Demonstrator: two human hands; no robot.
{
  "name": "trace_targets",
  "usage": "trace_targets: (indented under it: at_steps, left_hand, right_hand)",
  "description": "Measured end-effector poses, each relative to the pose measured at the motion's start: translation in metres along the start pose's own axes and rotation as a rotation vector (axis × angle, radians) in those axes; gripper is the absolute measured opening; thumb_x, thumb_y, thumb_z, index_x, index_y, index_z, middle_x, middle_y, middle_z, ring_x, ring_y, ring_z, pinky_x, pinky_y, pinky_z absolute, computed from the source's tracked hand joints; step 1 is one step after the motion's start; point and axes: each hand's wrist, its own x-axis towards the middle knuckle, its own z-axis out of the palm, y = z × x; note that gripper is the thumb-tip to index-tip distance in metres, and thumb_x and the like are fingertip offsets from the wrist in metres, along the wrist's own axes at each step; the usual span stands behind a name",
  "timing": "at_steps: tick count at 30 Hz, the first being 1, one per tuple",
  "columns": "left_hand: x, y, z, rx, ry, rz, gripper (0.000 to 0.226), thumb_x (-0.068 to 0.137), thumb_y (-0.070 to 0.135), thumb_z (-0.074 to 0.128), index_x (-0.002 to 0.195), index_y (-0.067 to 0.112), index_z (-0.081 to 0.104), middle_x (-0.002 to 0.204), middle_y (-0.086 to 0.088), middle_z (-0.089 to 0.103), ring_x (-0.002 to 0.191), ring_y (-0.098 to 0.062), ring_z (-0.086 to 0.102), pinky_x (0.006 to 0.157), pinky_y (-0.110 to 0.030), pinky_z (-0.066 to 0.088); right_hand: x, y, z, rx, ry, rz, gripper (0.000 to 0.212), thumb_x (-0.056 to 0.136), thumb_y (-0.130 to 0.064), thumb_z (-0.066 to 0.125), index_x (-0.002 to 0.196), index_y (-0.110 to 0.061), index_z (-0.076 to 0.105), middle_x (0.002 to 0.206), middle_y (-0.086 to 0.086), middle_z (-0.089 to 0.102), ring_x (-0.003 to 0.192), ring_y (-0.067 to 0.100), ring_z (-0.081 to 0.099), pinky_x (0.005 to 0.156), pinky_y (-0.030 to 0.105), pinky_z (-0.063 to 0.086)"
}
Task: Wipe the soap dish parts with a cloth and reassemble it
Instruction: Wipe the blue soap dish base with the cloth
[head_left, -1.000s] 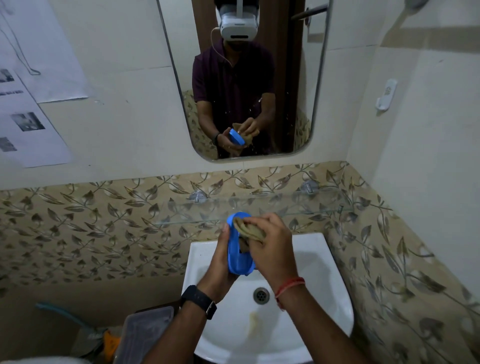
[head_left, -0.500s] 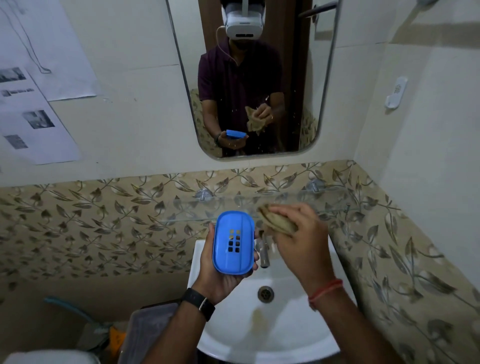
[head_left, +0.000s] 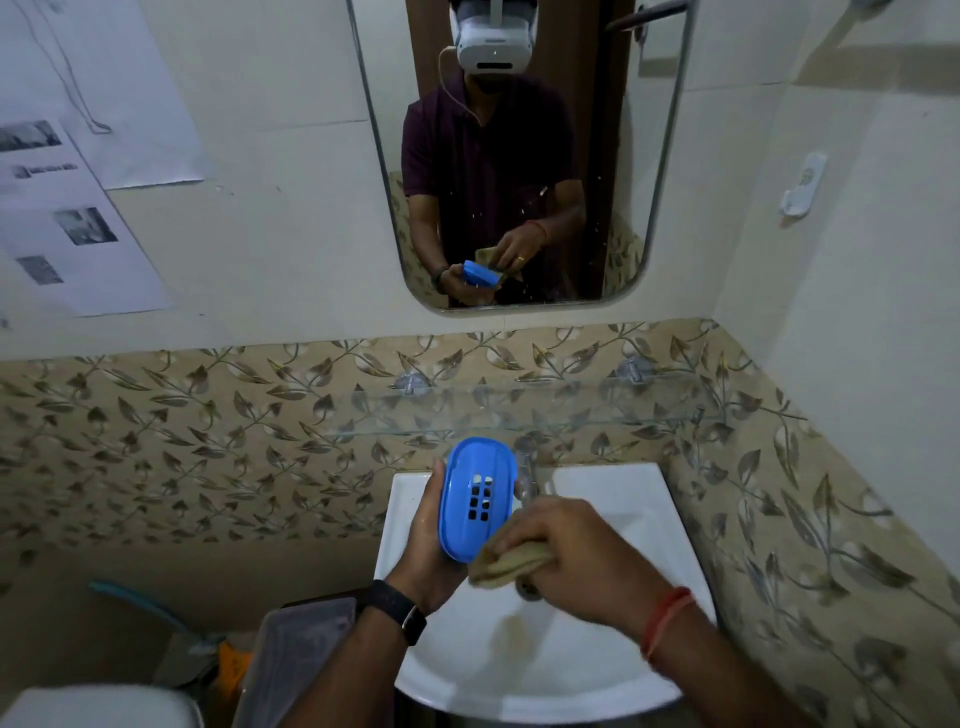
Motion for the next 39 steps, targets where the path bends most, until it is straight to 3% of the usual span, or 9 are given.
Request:
trace_targets:
  at_steps: [3, 6, 13, 19, 23, 27, 32, 35, 39]
  left_hand:
    - [-0.001, 0.0, 0.0, 0.007, -0.014, 0.015, 0.083, 0.086, 0.076, 0.034, 0.12, 0.011, 0.074, 0.109, -0.017, 0.073, 0.08, -0.03, 0.069, 0.07, -0.041, 0.052]
    - [0.0, -0.003, 0.001, 0.014, -0.056, 0.039, 0.091, 0.087, 0.078, 0.031, 0.122, 0.004, 0.071, 0.107, -0.02, 0.071, 0.078, -0.032, 0.069, 0.07, -0.042, 0.054]
    - [0.006, -0.004, 0.008, 0.045, 0.007, 0.091, 0.072, 0.087, 0.069, 0.042, 0.125, 0.015, 0.072, 0.12, -0.017, 0.073, 0.1, -0.028, 0.074, 0.078, -0.04, 0.059]
    - [0.008, -0.004, 0.0, 0.097, 0.166, 0.154, 0.07, 0.086, 0.069, 0.046, 0.128, 0.018, 0.069, 0.123, -0.016, 0.073, 0.108, -0.028, 0.072, 0.083, -0.037, 0.062]
    - [0.005, -0.004, 0.01, 0.202, 0.139, 0.176, 0.07, 0.087, 0.072, 0.043, 0.128, 0.021, 0.069, 0.124, -0.016, 0.072, 0.112, -0.031, 0.07, 0.09, -0.043, 0.059]
    - [0.006, -0.006, 0.02, 0.278, 0.112, 0.21, 0.061, 0.09, 0.072, 0.036, 0.121, 0.034, 0.071, 0.116, -0.007, 0.076, 0.099, -0.023, 0.074, 0.078, -0.039, 0.061]
    - [0.012, -0.003, 0.018, 0.198, 0.178, 0.227, 0.061, 0.089, 0.068, 0.041, 0.112, 0.025, 0.078, 0.119, -0.013, 0.075, 0.106, -0.023, 0.074, 0.076, -0.03, 0.061]
    - [0.011, 0.004, 0.011, 0.194, 0.181, 0.251, 0.066, 0.089, 0.071, 0.04, 0.118, 0.024, 0.075, 0.118, -0.013, 0.075, 0.103, -0.025, 0.074, 0.076, -0.032, 0.061]
    - [0.011, 0.006, 0.017, 0.302, 0.165, 0.237, 0.073, 0.089, 0.077, 0.035, 0.125, 0.024, 0.07, 0.104, -0.015, 0.075, 0.085, -0.025, 0.073, 0.069, -0.035, 0.059]
  right_hand:
    - [0.015, 0.009, -0.018, 0.088, 0.281, 0.096, 0.032, 0.074, -0.002, 0.072, 0.094, -0.026, 0.079, 0.08, -0.004, 0.069, 0.064, 0.001, 0.064, 0.059, 0.009, 0.05]
    - [0.035, 0.005, -0.023, 0.073, 0.543, 0.075, 0.033, 0.076, -0.003, 0.076, 0.106, -0.017, 0.078, 0.091, -0.001, 0.068, 0.077, -0.003, 0.059, 0.07, -0.001, 0.043]
    - [0.033, -0.004, 0.034, 0.068, 0.395, 0.138, 0.045, 0.083, 0.0, 0.061, 0.114, -0.031, 0.074, 0.106, -0.006, 0.064, 0.094, -0.002, 0.059, 0.083, -0.009, 0.035]
    - [0.023, -0.003, 0.047, 0.394, 0.153, 0.318, 0.011, 0.079, -0.013, 0.067, 0.083, -0.015, 0.077, 0.066, -0.001, 0.066, 0.057, 0.011, 0.066, 0.061, 0.03, 0.06]
    - [0.042, -0.006, 0.03, 0.851, 0.38, 0.35, 0.01, 0.079, -0.017, 0.073, 0.084, -0.009, 0.075, 0.077, 0.015, 0.075, 0.071, 0.026, 0.074, 0.064, 0.039, 0.061]
    - [0.063, -0.001, 0.026, 0.545, 0.626, 0.343, 0.014, 0.083, -0.019, 0.074, 0.076, -0.008, 0.069, 0.071, 0.011, 0.069, 0.062, 0.02, 0.064, 0.055, 0.021, 0.053]
    - [0.057, -0.002, 0.041, 0.48, 0.362, 0.144, 0.008, 0.083, -0.025, 0.076, 0.081, -0.032, 0.079, 0.067, -0.013, 0.069, 0.065, -0.004, 0.065, 0.056, 0.006, 0.046]
    - [0.048, 0.007, 0.031, 0.598, 0.234, 0.222, 0.012, 0.08, -0.026, 0.075, 0.068, -0.027, 0.076, 0.057, -0.006, 0.068, 0.056, 0.008, 0.064, 0.05, 0.022, 0.052]
    - [0.057, 0.023, 0.021, 0.55, 0.572, 0.344, 0.008, 0.082, -0.014, 0.07, 0.078, -0.008, 0.07, 0.076, 0.018, 0.07, 0.065, 0.027, 0.063, 0.064, 0.042, 0.059]
